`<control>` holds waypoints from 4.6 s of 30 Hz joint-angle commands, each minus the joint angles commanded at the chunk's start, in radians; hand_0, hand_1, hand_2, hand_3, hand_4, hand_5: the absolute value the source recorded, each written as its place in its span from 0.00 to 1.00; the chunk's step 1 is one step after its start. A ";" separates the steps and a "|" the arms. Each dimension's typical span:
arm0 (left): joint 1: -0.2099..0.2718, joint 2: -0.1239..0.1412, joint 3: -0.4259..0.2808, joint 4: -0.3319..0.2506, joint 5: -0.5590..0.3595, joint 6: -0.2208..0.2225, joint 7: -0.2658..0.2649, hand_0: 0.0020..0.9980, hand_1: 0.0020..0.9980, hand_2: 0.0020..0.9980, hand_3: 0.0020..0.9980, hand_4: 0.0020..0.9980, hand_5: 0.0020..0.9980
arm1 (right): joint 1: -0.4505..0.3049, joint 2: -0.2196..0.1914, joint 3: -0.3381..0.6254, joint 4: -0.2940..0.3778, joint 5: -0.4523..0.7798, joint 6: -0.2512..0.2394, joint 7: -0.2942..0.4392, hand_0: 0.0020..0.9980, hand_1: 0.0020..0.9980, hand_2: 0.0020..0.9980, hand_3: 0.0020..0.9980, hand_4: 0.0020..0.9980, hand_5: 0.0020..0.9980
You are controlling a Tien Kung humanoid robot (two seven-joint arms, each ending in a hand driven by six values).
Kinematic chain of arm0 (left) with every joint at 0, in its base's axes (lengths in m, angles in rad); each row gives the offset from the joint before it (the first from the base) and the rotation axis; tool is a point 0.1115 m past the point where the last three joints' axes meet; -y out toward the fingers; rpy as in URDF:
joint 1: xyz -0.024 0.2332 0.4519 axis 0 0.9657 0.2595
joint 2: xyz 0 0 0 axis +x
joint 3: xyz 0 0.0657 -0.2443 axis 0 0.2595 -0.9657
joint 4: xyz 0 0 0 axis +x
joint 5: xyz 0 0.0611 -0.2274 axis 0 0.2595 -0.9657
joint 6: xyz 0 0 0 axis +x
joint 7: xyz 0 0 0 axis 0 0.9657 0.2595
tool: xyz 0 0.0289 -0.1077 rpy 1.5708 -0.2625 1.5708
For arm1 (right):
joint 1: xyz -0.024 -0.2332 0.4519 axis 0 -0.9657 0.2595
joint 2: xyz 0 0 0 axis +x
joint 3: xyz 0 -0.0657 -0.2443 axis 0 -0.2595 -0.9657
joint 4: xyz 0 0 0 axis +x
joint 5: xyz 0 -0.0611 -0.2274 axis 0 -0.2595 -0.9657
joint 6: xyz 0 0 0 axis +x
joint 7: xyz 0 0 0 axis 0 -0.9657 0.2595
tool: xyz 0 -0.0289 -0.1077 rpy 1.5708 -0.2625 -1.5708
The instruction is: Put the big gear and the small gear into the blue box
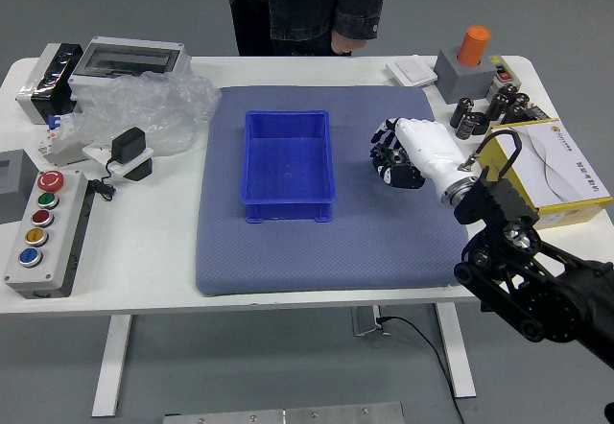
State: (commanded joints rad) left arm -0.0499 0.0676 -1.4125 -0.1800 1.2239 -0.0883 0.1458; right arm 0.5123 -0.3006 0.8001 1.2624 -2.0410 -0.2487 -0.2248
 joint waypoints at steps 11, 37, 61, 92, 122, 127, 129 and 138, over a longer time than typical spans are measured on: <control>0.000 0.001 -0.001 0.000 0.002 0.000 0.001 0.73 0.68 0.71 0.70 0.45 0.02 | 0.058 0.094 -0.008 0.002 -0.010 -0.001 -0.002 0.61 0.52 0.54 0.59 0.66 0.02; 0.003 0.000 -0.001 0.000 0.014 -0.002 0.004 0.73 0.68 0.70 0.70 0.44 0.02 | 0.076 0.226 -0.049 -0.086 0.059 0.075 -0.023 0.62 0.53 0.63 0.73 0.69 0.33; -0.002 0.003 -0.002 0.000 0.011 -0.002 0.003 0.73 0.68 0.71 0.70 0.44 0.02 | 0.142 0.101 -0.010 -0.145 0.107 0.175 -0.076 0.61 0.59 0.74 0.76 0.75 0.37; -0.007 0.005 -0.001 0.000 0.011 -0.002 0.003 0.73 0.68 0.71 0.71 0.44 0.02 | 0.256 0.116 -0.087 -0.435 0.132 0.278 -0.107 0.74 0.67 0.79 0.79 0.78 0.37; -0.005 0.005 0.005 0.000 0.015 -0.003 0.005 0.73 0.68 0.71 0.71 0.43 0.02 | 0.278 0.180 -0.108 -0.587 0.116 0.242 -0.084 0.65 0.60 0.69 0.70 0.74 0.37; -0.006 0.004 0.008 0.000 0.013 -0.003 0.005 0.73 0.68 0.71 0.71 0.43 0.02 | 0.276 0.185 -0.112 -0.596 0.111 0.220 -0.072 0.63 0.57 0.64 0.67 0.69 0.36; -0.006 0.004 0.009 0.000 0.011 -0.003 0.005 0.73 0.68 0.71 0.71 0.43 0.02 | 0.275 0.187 -0.113 -0.600 0.109 0.211 -0.066 0.63 0.57 0.64 0.67 0.69 0.36; -0.007 0.002 0.013 0.000 0.008 -0.002 0.004 0.73 0.68 0.71 0.71 0.43 0.02 | 0.270 0.190 -0.116 -0.609 0.103 0.174 -0.043 0.67 0.54 0.58 0.63 0.63 0.30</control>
State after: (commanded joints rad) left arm -0.0571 0.0700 -1.3995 -0.1800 1.2314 -0.0901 0.1501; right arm 0.7823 -0.1103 0.6838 0.6531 -1.9383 -0.0747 -0.2676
